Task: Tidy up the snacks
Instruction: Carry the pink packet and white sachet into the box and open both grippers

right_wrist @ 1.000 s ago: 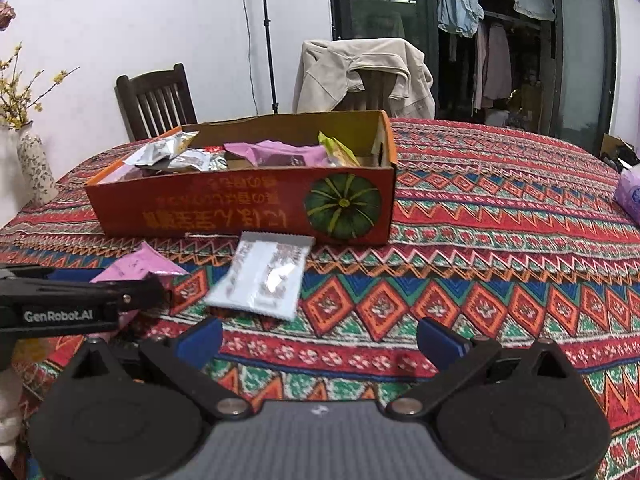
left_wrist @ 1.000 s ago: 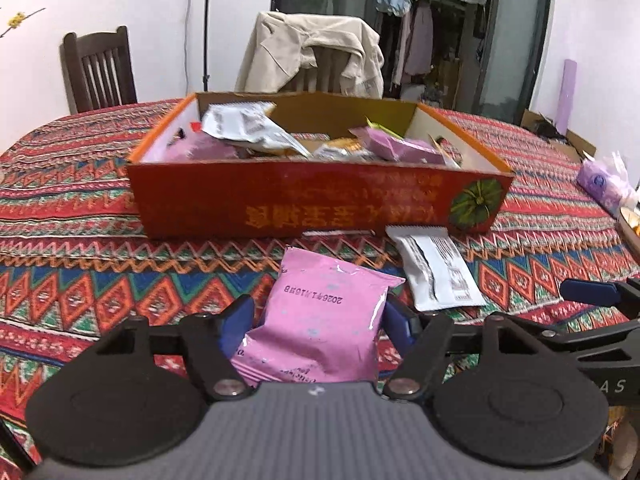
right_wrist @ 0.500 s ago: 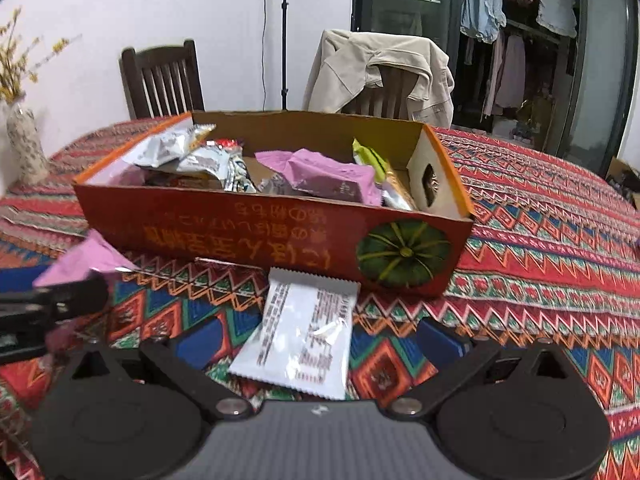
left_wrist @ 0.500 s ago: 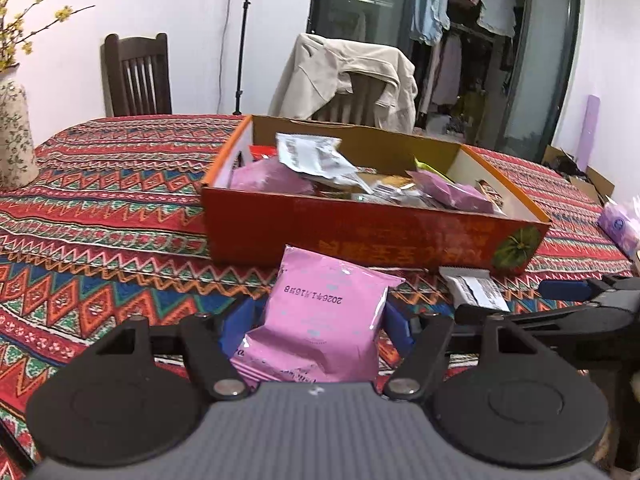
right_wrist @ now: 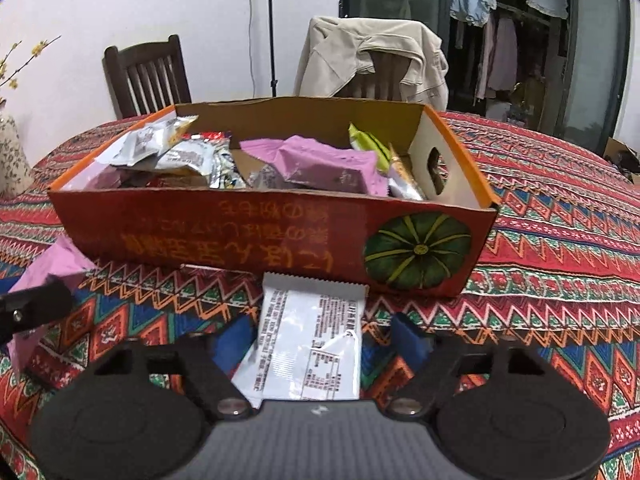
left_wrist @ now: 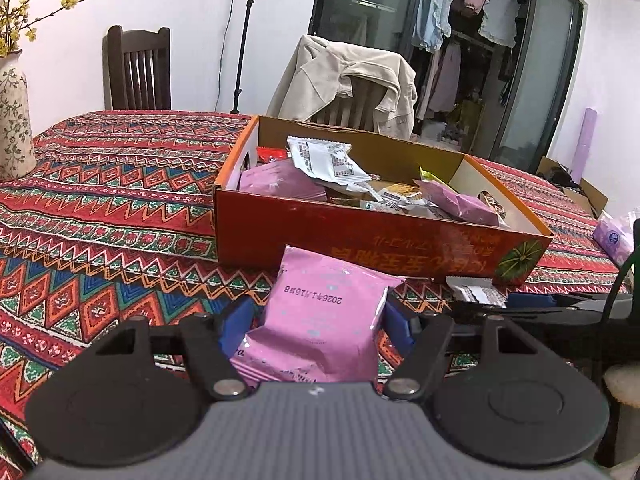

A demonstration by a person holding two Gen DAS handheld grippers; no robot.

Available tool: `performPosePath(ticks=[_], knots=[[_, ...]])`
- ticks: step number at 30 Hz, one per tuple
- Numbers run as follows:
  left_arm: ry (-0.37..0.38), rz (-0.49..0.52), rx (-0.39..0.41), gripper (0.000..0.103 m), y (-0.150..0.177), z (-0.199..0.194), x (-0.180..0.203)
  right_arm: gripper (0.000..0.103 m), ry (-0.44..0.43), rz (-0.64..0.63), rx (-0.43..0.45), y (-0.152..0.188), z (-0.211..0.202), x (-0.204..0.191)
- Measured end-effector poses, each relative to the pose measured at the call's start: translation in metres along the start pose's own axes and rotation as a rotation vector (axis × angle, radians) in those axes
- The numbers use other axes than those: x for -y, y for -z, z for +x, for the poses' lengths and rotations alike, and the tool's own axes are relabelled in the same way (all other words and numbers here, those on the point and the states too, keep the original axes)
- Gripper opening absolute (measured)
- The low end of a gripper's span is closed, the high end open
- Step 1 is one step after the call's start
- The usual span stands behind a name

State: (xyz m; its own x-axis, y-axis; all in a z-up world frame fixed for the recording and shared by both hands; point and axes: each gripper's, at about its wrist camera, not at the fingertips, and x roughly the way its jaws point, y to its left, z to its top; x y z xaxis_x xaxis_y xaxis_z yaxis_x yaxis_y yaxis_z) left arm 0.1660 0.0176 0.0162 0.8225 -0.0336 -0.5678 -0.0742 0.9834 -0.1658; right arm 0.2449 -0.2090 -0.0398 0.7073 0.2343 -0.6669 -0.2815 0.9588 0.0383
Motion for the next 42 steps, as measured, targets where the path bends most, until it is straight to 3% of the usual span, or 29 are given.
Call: performPosePath(ticks=[1,5,11,24,33,42], knots=[[0.000,0.000,0.001,0.070,0.000,-0.001,0.000,0.053,-0.001,0.003,0.004,0.000,-0.002,0.001],[-0.001,0.002,0.009,0.070,-0.001,-0.003,0.001,0.048,-0.006,0.006,0.008,0.001,-0.006,0.000],[0.002,0.014,0.026,0.070,-0.011,-0.006,0.001,0.046,-0.027,0.008,0.041,0.001,-0.023,-0.003],[0.013,0.056,0.137,0.071,-0.066,-0.011,0.018,0.046,-0.050,-0.026,0.229,-0.037,-0.075,-0.012],[-0.016,0.034,0.168,0.071,-0.109,0.015,0.026,0.046,-0.037,-0.011,0.296,-0.083,-0.068,-0.007],[-0.061,-0.005,0.183,0.071,-0.137,0.057,0.025,0.046,-0.014,0.038,0.307,-0.114,-0.032,0.001]])
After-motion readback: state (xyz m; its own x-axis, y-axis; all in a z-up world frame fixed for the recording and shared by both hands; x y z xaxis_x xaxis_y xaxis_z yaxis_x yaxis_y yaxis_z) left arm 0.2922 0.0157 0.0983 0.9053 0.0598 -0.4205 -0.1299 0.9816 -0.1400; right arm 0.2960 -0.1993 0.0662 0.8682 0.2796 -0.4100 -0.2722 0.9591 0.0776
